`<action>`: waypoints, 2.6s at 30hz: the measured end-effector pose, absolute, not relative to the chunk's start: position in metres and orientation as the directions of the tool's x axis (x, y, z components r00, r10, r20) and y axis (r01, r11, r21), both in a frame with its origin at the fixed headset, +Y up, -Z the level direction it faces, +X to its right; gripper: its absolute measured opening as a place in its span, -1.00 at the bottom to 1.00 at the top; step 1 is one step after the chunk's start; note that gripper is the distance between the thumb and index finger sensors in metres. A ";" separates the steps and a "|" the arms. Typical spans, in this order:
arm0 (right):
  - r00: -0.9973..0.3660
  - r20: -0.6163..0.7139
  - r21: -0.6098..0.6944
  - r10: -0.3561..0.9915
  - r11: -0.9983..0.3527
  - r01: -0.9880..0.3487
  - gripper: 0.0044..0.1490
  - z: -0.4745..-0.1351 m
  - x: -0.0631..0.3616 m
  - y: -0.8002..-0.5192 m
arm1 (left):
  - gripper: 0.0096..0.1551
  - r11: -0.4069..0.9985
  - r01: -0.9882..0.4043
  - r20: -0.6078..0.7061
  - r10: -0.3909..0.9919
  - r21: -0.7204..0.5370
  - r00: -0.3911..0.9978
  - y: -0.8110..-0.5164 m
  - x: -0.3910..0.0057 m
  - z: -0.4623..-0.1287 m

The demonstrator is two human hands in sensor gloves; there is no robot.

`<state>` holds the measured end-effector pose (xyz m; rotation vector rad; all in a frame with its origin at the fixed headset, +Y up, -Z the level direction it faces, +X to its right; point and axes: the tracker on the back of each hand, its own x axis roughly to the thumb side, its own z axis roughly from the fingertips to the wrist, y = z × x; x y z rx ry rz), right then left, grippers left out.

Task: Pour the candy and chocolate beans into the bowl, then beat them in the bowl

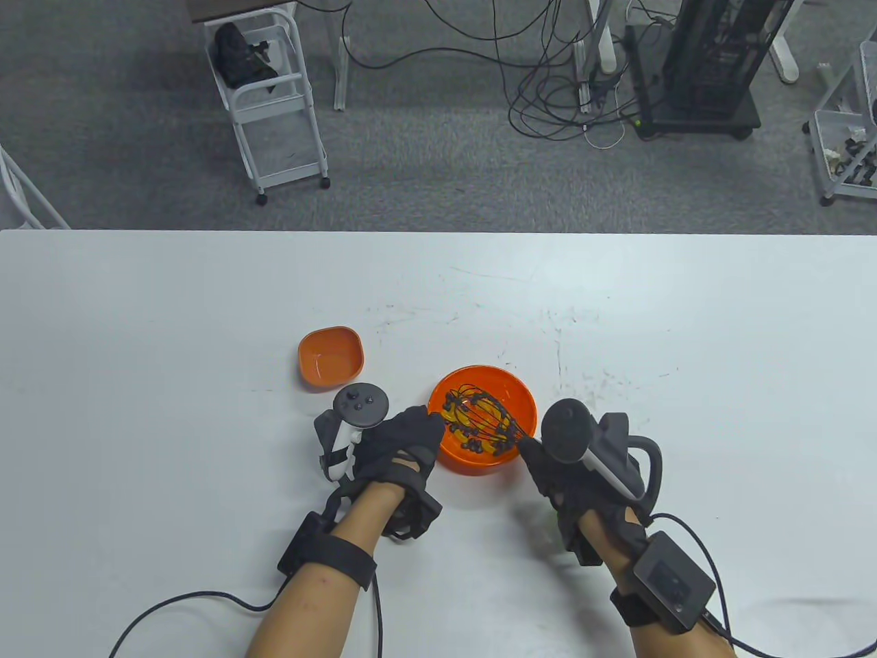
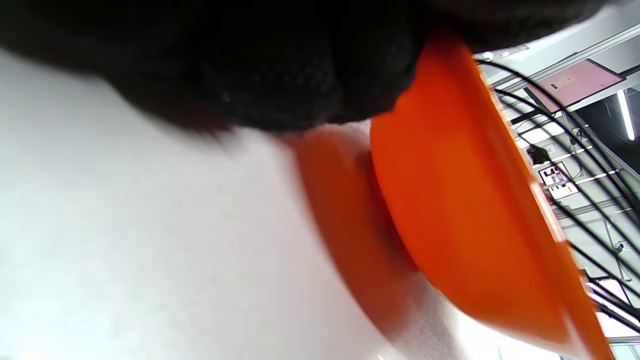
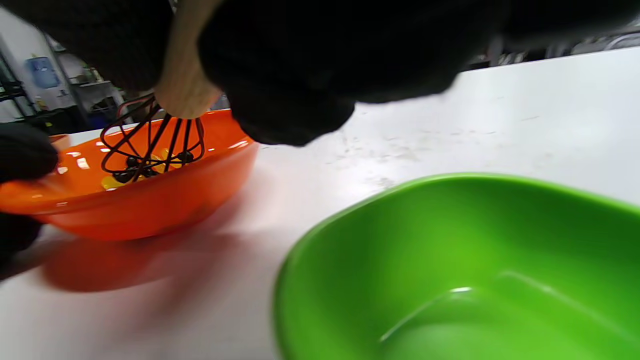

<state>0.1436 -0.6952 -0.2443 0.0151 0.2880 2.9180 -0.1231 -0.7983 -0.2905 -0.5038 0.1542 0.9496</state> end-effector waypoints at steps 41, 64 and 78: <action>-0.996 -0.067 0.141 0.056 -0.988 -0.065 -0.25 -0.231 0.161 -0.664 | -0.49 0.482 -0.808 -0.342 0.737 -0.338 0.583 -0.797 -0.123 -0.290; -0.992 -0.032 0.159 0.123 -0.979 -0.127 -0.26 -0.233 0.163 -0.668 | -0.50 0.492 -0.802 -0.342 0.730 -0.339 0.592 -0.798 -0.122 -0.290; -0.977 -0.059 0.144 0.207 -0.966 -0.213 -0.22 -0.246 0.155 -0.695 | -0.50 0.508 -0.792 -0.331 0.723 -0.338 0.606 -0.797 -0.120 -0.290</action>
